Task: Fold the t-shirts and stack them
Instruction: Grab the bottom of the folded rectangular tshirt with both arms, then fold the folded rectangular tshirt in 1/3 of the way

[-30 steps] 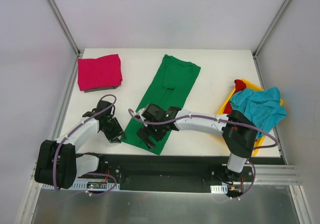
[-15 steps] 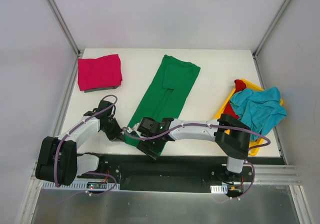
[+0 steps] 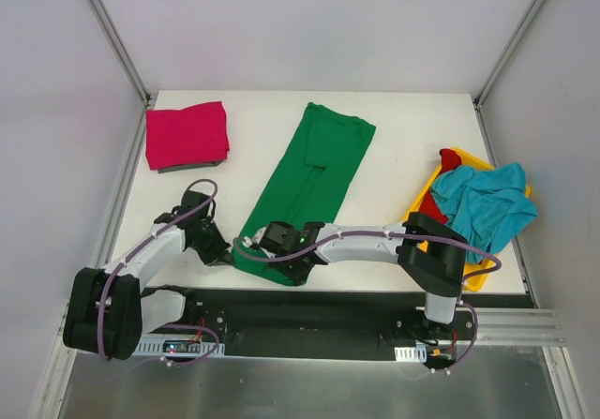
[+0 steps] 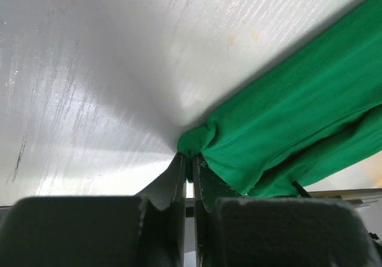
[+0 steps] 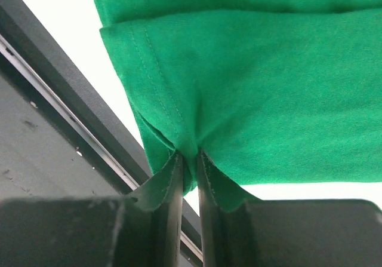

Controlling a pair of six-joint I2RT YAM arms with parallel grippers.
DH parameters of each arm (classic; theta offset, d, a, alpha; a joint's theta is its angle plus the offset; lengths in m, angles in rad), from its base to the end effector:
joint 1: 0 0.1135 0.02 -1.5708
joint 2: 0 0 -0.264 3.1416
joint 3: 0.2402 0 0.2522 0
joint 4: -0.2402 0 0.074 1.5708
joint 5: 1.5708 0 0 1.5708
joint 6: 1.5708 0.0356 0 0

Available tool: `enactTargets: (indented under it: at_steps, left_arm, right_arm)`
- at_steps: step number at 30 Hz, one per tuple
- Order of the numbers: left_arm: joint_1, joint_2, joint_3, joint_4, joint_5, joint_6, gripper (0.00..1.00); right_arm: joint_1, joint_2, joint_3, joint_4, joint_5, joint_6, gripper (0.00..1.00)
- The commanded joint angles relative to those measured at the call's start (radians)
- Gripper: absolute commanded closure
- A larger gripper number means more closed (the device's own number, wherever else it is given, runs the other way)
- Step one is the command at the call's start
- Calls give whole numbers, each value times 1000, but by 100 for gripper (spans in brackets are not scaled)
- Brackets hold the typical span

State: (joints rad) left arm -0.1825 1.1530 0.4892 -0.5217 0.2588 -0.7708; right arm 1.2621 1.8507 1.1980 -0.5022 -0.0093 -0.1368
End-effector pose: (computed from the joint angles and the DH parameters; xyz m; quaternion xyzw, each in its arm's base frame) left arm 0.1788 -0.0423 0.1507 -0.2585 0.9387 -0.1996 0.1106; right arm 0.1116 0.3510 0.1659 -0.6306 0.7481 0.1140 0.1722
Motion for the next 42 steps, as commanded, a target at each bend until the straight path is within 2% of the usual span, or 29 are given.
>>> enactTargets:
  at_steps: [1,3,4,9,13,16,21,26,33,42]
  left_arm:
    - [-5,-65,-24,-14,-41,-22,100]
    - [-5,-104,-14,-46,-61,-31,100]
    - [-5,-131,-8,-69,-96,-39,100]
    - [-5,-315,31,-219,-286,-96,100]
    - [-5,-441,67,-277,-320,-104,100]
    - [-5,-469,97,-279,-331,-97,100]
    - [-9,-365,212,-245,-285,-94,100]
    - [-61,-253,313,-83,-260,-101,100]
    - [-109,52,521,18,-232,-74,100]
    - [-120,410,827,66,-152,-10,100]
  right_arm:
    - [6,7,-40,1,-18,22,88]
    - [6,-19,-32,2,-70,20,93]
    - [6,-37,-28,10,-104,19,99]
    - [6,-103,-3,36,-248,17,99]
    - [6,-139,5,63,-342,9,99]
    - [0,-168,2,67,-362,9,99]
    - [-61,-217,-5,41,-351,25,100]
    - [-179,-274,-26,-18,-270,-18,99]
    - [-366,-297,14,-73,-232,-50,99]
    - [-544,-213,120,-122,-245,-93,99]
